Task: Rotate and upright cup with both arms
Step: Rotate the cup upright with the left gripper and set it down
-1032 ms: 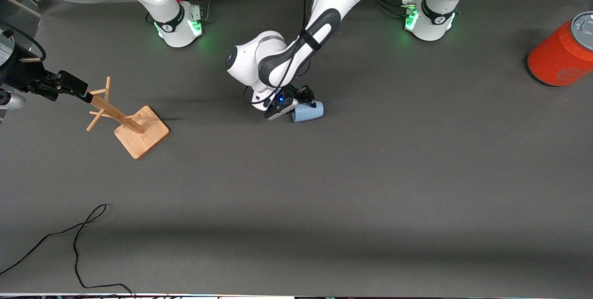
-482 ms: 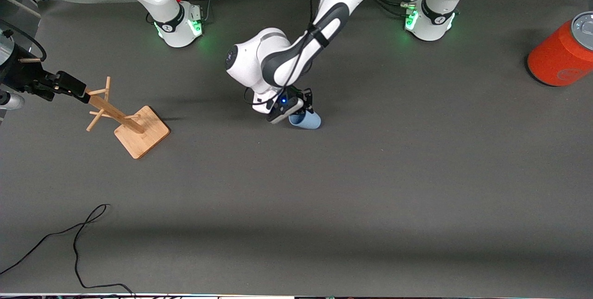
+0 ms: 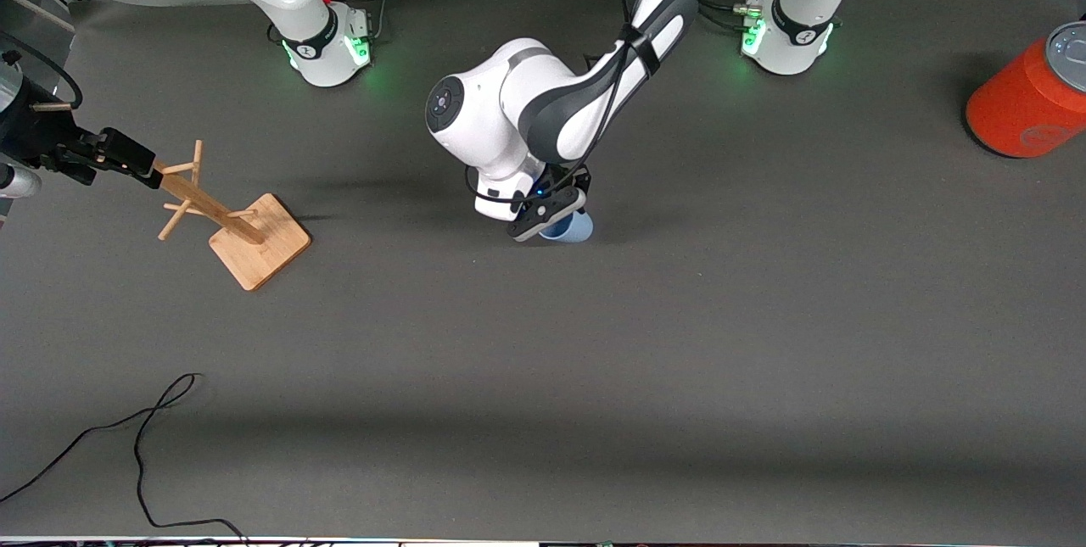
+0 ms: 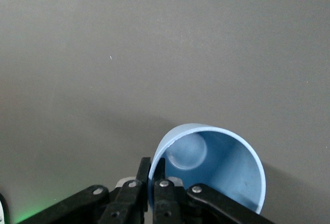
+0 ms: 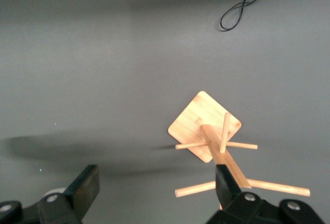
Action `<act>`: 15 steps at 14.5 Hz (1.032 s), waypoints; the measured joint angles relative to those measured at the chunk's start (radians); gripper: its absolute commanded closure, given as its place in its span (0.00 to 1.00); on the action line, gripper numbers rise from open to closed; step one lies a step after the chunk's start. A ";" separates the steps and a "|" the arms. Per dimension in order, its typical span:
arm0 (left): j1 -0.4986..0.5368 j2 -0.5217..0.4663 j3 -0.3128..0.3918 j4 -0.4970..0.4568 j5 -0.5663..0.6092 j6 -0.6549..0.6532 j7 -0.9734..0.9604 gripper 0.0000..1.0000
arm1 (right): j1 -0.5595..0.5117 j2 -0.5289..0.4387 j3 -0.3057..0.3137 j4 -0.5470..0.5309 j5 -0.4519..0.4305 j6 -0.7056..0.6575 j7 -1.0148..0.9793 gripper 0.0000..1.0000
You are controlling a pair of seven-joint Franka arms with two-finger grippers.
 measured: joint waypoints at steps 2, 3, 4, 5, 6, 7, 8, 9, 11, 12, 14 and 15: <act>0.004 -0.002 -0.001 0.001 -0.008 0.003 0.001 1.00 | 0.000 0.000 0.010 0.006 -0.008 0.000 0.000 0.00; 0.014 -0.012 -0.001 0.003 -0.031 0.005 0.015 1.00 | 0.000 0.000 0.013 0.008 -0.008 0.000 0.000 0.00; 0.032 -0.037 0.000 0.003 -0.068 0.008 0.052 1.00 | 0.000 0.000 0.015 0.008 -0.009 0.000 0.000 0.00; 0.057 -0.077 0.001 -0.004 -0.108 0.014 0.099 1.00 | 0.000 0.000 0.016 0.008 -0.009 0.000 0.000 0.00; 0.088 -0.134 0.001 -0.033 -0.142 0.038 0.144 1.00 | 0.000 0.000 0.016 0.008 -0.009 -0.001 0.000 0.00; 0.119 -0.205 0.001 -0.092 -0.169 0.084 0.183 1.00 | 0.000 0.000 0.018 0.008 -0.009 -0.001 0.000 0.00; 0.146 -0.283 0.001 -0.182 -0.186 0.155 0.214 1.00 | 0.000 0.000 0.019 0.008 -0.009 -0.001 0.000 0.00; 0.164 -0.359 0.001 -0.294 -0.194 0.243 0.235 1.00 | 0.000 0.000 0.020 0.008 -0.009 -0.001 0.000 0.00; 0.171 -0.467 0.000 -0.517 -0.201 0.429 0.268 1.00 | 0.000 0.000 0.021 0.008 -0.009 -0.001 0.000 0.00; 0.171 -0.499 -0.002 -0.625 -0.210 0.527 0.285 1.00 | 0.000 0.000 0.021 0.008 -0.010 -0.001 0.000 0.00; 0.171 -0.520 -0.005 -0.811 -0.232 0.733 0.327 1.00 | 0.000 0.000 0.021 0.008 -0.010 -0.001 0.000 0.00; 0.171 -0.515 -0.005 -0.887 -0.235 0.830 0.341 1.00 | 0.000 0.000 0.021 0.008 -0.010 -0.001 0.000 0.00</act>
